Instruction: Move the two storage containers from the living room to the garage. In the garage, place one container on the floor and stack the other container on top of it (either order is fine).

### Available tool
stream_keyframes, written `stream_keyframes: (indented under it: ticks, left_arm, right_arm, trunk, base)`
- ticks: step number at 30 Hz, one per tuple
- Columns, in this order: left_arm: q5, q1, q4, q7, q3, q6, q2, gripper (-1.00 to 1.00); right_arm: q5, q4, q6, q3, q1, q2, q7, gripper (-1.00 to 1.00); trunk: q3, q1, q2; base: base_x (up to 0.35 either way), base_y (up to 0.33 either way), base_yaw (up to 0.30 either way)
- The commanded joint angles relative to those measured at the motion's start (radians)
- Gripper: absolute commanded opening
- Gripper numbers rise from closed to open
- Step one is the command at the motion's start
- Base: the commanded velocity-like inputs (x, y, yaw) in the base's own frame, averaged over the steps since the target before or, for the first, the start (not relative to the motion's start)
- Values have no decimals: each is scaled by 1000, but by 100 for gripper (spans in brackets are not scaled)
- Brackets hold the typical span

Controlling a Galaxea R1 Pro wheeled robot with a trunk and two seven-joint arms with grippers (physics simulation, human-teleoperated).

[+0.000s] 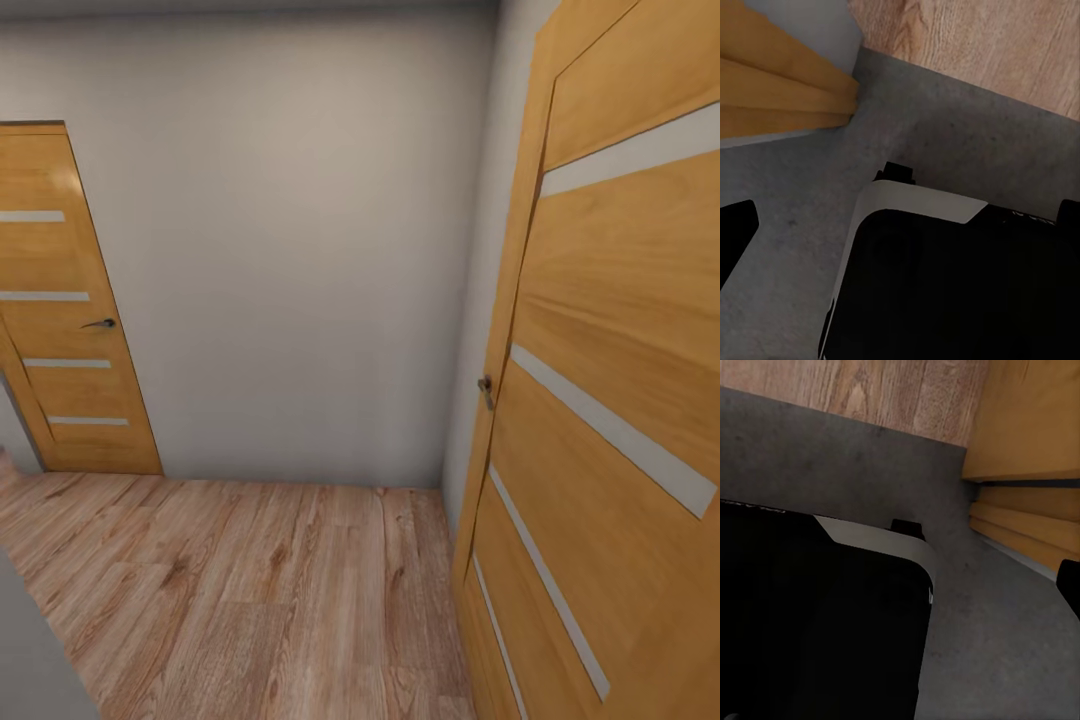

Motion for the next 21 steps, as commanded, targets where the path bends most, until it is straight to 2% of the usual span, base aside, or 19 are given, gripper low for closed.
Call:
stream_keyframes:
  ticks: [1,9,21]
  left_arm:
    - [5,-1,0,3,-1,-2,0,100]
    - [8,-1,0,3,-1,-2,1,100]
    - [10,-1,0,3,-1,-2,3,100]
  right_arm:
    - [-1,3,-5,7,-1,1,-4,100]
    - [0,3,-3,8,-1,1,-4,100]
    - [-1,3,-3,8,-1,1,-4,100]
  trunk:
    - [-2,0,-1]
    - [-2,0,-1]
    - [-2,0,-1]
  base:
    - [0,0,0]
    - [46,0,0]
    - [288,0,0]
